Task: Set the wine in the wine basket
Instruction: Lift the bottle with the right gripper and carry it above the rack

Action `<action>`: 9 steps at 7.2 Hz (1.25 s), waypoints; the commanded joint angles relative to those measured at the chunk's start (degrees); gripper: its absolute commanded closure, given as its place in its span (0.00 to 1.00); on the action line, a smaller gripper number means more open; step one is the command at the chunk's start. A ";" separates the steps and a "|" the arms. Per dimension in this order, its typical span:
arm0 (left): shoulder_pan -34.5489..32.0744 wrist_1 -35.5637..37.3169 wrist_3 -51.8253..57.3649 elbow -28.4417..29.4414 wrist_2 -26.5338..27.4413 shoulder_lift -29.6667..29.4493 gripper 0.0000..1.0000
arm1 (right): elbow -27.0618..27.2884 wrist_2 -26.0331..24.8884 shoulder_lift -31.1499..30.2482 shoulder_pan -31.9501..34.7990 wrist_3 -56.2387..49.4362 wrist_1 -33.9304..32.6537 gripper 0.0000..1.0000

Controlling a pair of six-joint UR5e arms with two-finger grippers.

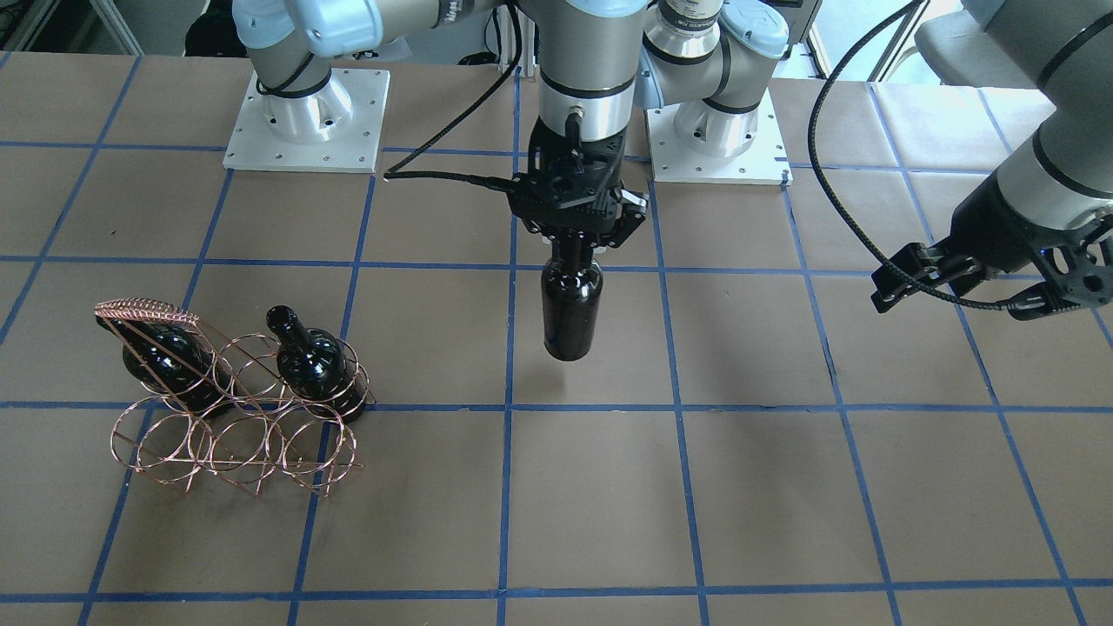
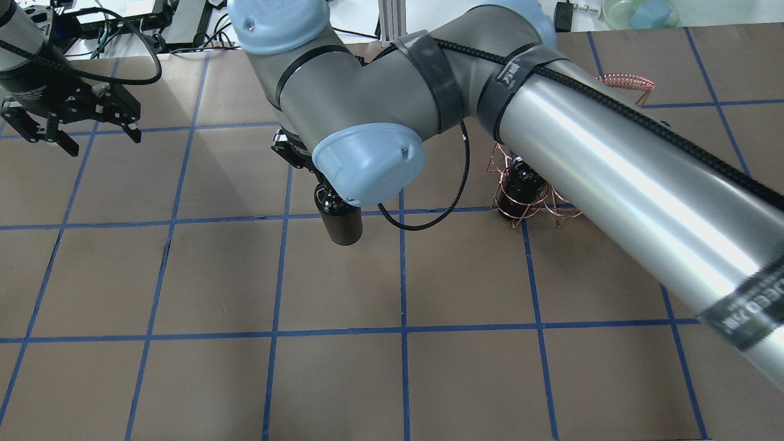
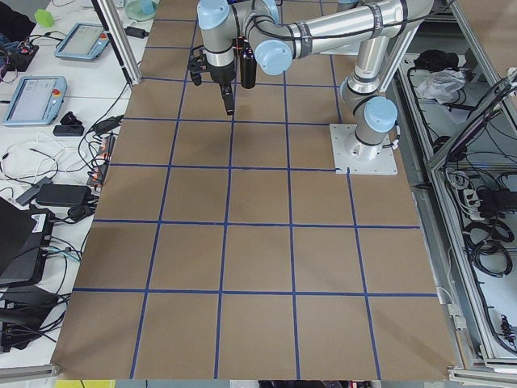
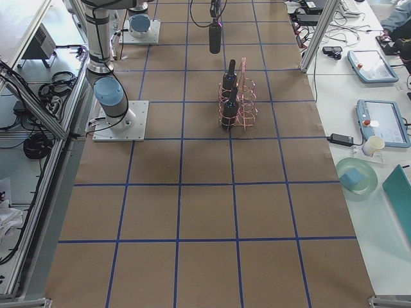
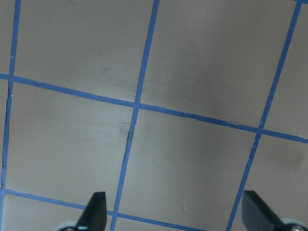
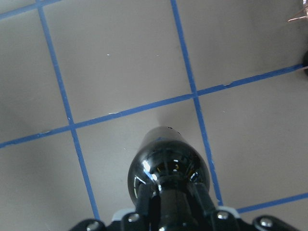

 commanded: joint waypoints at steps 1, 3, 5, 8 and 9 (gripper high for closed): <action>-0.44 0.09 -0.78 -0.09 -0.79 -0.09 0.00 | 0.32 -0.42 -8.12 -8.33 -9.66 16.43 1.00; -1.40 0.87 -0.70 0.09 -0.28 0.43 0.00 | 1.37 -4.00 -14.46 -17.57 -23.54 22.76 1.00; -1.94 0.00 -0.79 0.88 -0.01 1.31 0.00 | 5.22 -4.20 -19.22 -24.69 -32.70 22.51 1.00; -8.14 0.43 -0.79 0.88 -0.36 2.71 0.00 | 6.73 -3.07 -19.76 -34.11 -44.23 17.61 1.00; -10.61 0.61 -0.79 0.97 -0.62 3.51 0.00 | 8.22 -1.41 -19.76 -35.53 -44.95 14.72 1.00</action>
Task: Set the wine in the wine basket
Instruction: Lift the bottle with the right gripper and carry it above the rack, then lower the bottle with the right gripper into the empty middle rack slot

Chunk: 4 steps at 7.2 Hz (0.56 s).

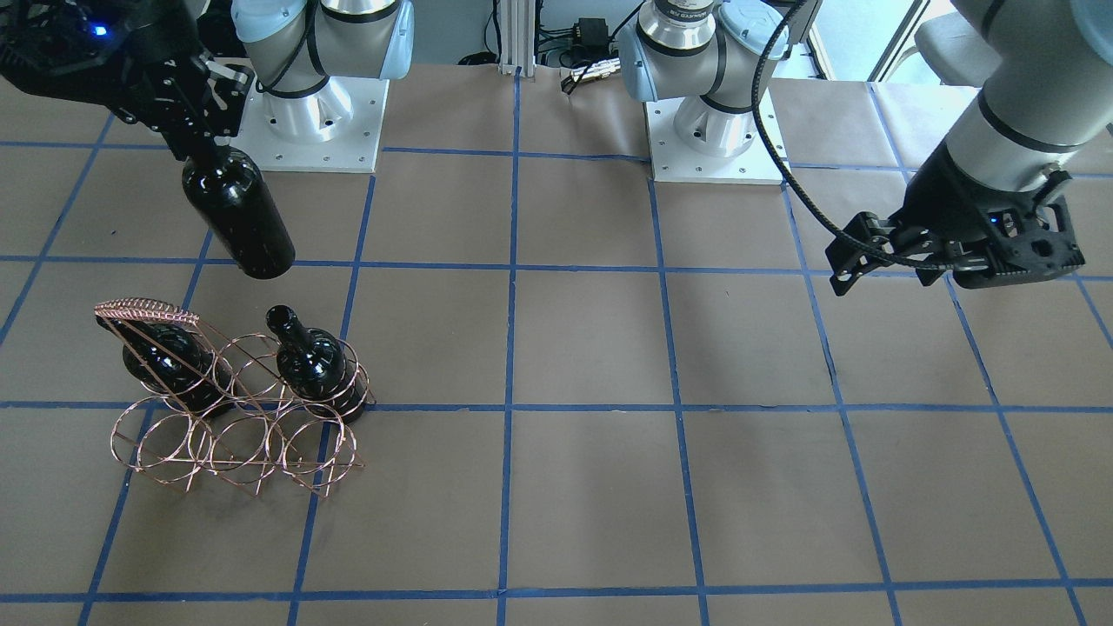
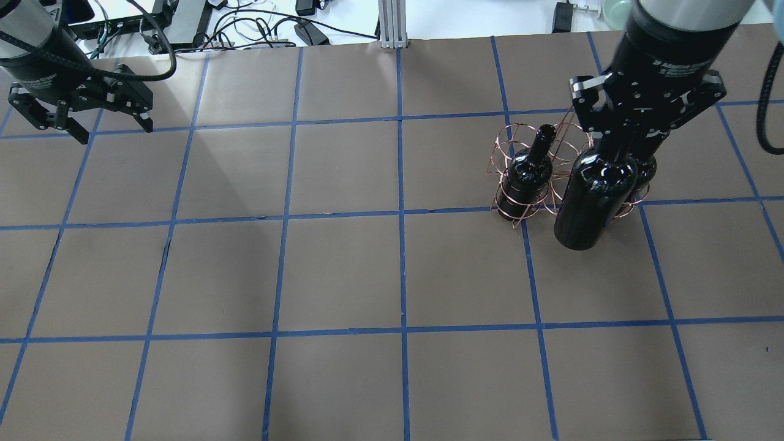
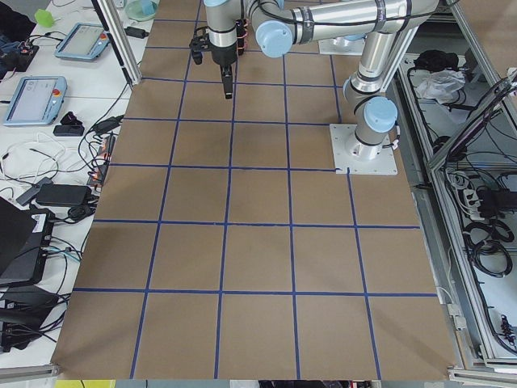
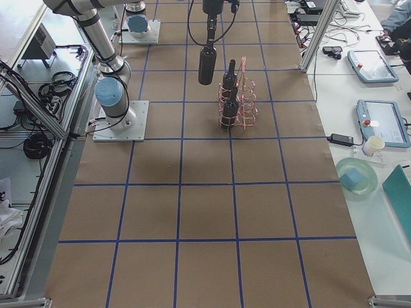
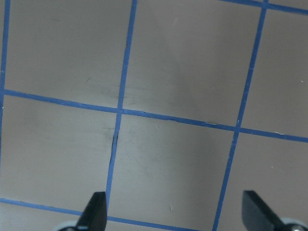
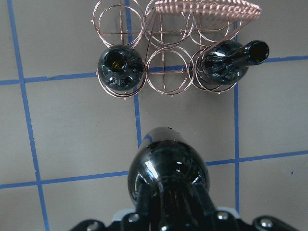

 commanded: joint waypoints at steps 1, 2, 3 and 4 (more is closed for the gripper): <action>-3.89 0.17 -0.01 0.07 -0.46 2.08 0.00 | 3.39 1.82 0.13 -2.89 -3.47 -7.46 1.00; -4.68 0.08 -0.01 -0.02 -2.12 2.52 0.00 | 4.63 1.83 0.22 -2.89 -4.00 -10.55 1.00; -6.00 0.08 -0.01 -0.45 -5.18 2.88 0.00 | 5.08 2.96 0.22 -2.80 -4.01 -10.84 1.00; -6.44 -0.62 0.60 -1.06 -4.95 3.75 0.00 | 5.34 3.93 0.49 -2.80 -4.10 -11.45 1.00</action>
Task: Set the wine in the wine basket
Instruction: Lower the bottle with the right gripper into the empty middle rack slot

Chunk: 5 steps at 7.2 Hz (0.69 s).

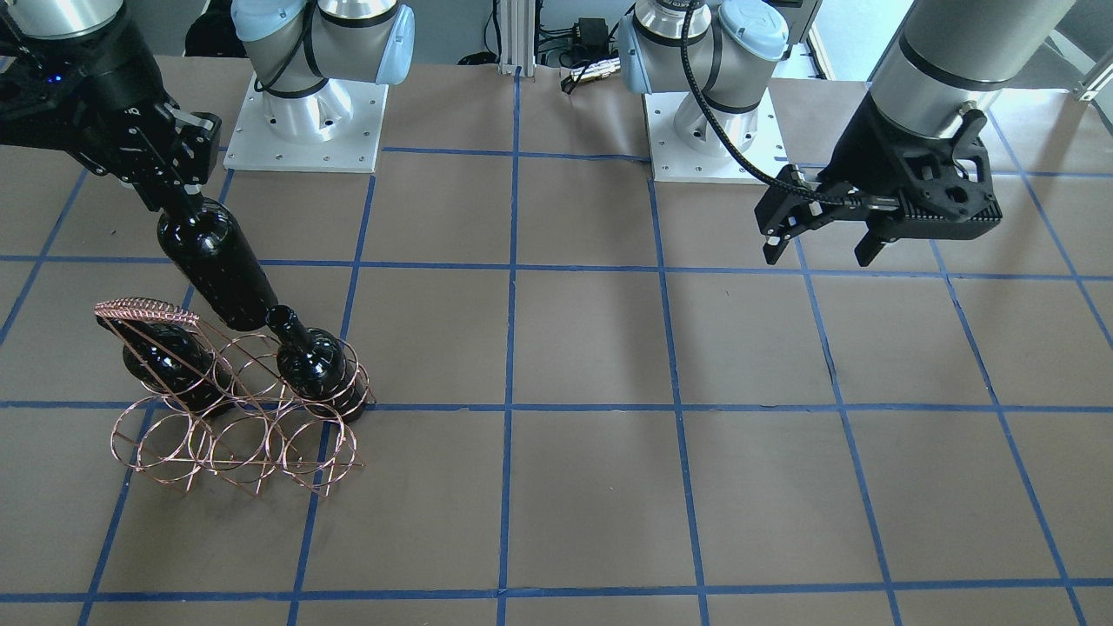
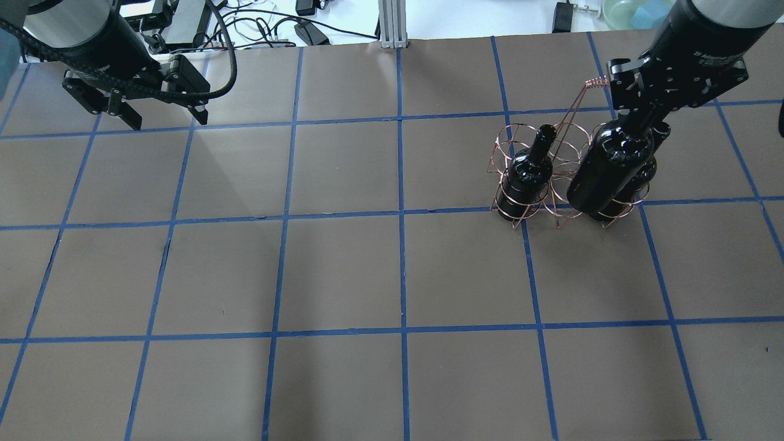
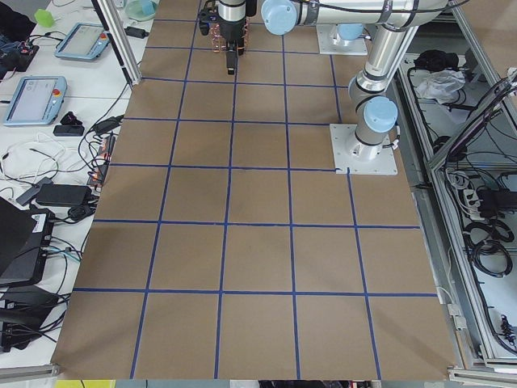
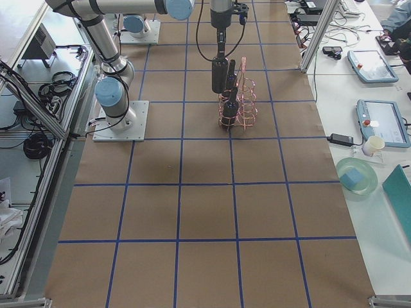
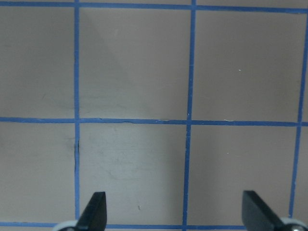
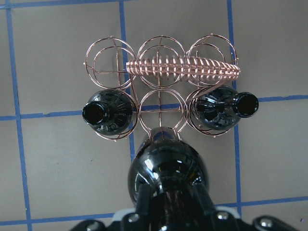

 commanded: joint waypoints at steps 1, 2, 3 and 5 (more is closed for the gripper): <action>-0.89 -0.97 0.55 -0.95 -0.97 1.05 0.00 | 0.57 1.11 0.30 0.06 -0.29 -1.80 1.00; -0.98 -0.97 0.55 -2.34 -1.06 0.96 0.00 | 0.57 0.94 1.43 -0.03 -2.46 -2.67 1.00; -1.07 -1.06 0.64 -3.23 -0.97 1.48 0.00 | 0.57 0.93 1.96 -0.03 -4.05 -3.73 1.00; -1.51 -1.15 0.99 -3.41 1.64 1.84 0.00 | 0.49 0.76 3.71 -0.03 -4.50 -7.14 1.00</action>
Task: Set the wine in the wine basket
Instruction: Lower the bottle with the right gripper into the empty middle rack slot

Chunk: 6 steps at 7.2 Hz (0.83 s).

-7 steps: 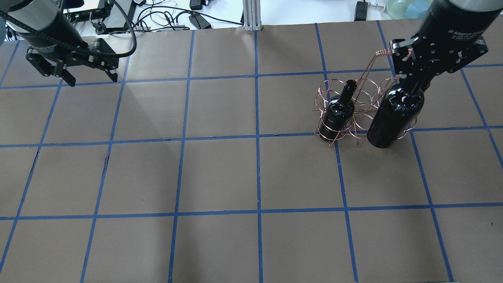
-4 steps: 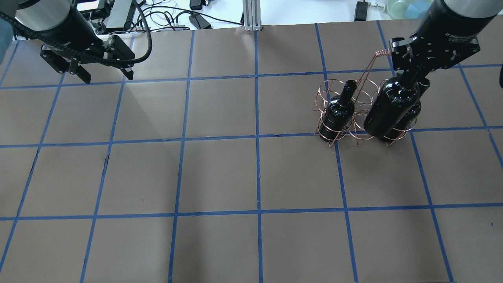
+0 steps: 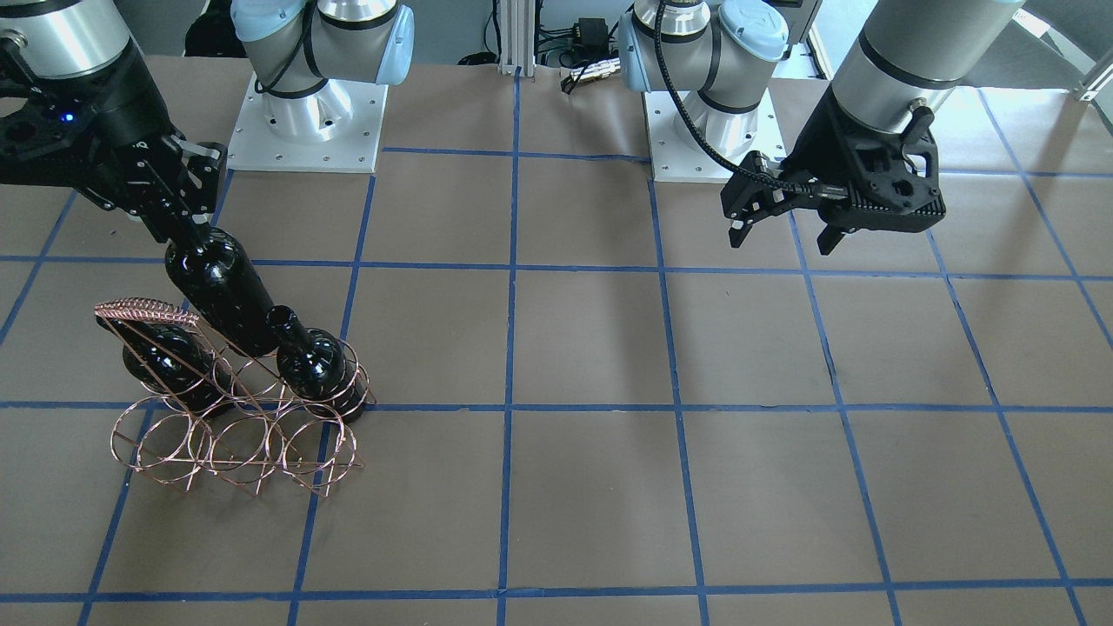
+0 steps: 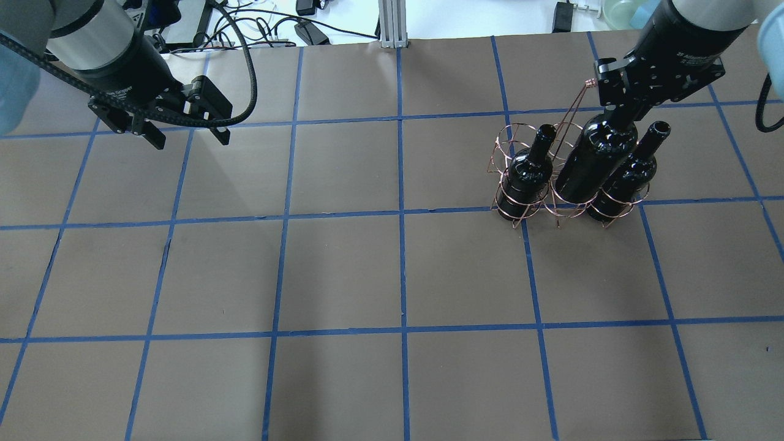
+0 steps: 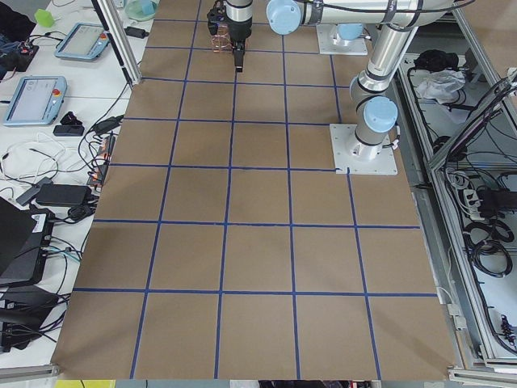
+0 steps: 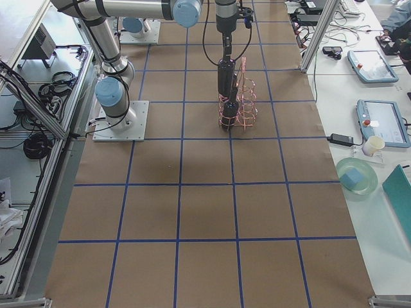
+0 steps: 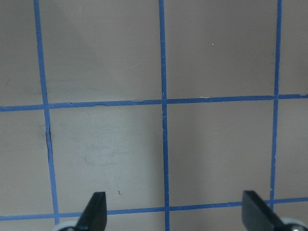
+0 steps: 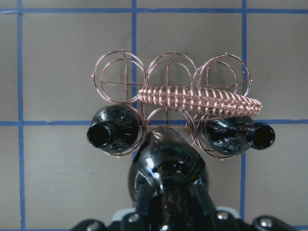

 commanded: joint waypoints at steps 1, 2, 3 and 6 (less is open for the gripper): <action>-0.86 -0.05 0.45 -0.20 1.85 0.34 0.00 | -0.16 -0.31 1.94 0.00 -1.18 -2.53 1.00; -0.95 -0.22 0.45 -0.29 1.93 0.52 0.00 | -0.16 -0.48 2.04 0.00 -1.19 -2.62 1.00; -1.04 -0.22 0.45 -0.29 1.93 0.52 0.00 | -0.16 -0.57 2.12 0.00 -1.54 -2.79 1.00; -0.96 -0.13 0.45 -0.38 1.93 0.34 0.00 | -0.07 -0.75 2.48 0.00 -4.18 -2.80 1.00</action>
